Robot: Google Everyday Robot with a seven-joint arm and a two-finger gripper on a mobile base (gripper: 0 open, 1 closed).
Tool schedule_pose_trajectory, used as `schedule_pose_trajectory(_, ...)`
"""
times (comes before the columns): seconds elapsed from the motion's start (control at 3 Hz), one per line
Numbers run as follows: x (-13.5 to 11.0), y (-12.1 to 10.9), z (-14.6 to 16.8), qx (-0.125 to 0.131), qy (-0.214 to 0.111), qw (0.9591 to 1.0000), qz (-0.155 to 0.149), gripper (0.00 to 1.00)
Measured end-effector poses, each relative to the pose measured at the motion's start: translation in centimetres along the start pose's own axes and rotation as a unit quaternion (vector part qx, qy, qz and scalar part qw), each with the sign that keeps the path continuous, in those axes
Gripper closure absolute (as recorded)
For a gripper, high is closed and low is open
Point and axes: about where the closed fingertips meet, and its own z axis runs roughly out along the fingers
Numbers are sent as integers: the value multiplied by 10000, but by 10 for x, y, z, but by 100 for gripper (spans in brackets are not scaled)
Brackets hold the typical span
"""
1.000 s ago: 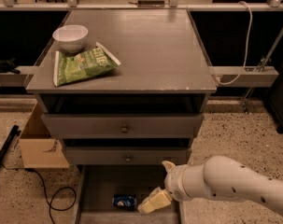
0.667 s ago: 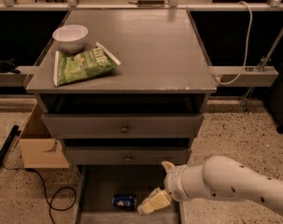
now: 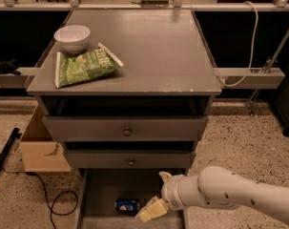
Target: Pick pepsi can from bottom drawer and place on counter
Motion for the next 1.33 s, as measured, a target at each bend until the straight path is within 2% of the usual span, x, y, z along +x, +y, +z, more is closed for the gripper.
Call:
schedule_pose_trajectory(0.67, 19, -6, 61, -229, -128, 9987, 443, 0)
schedule_pose_trajectory(1.0, 19, -6, 61, -229, -128, 9987, 443, 0)
schedule_pose_trajectory(1.33, 29, -34, 126, -153, -106, 9976, 666, 0)
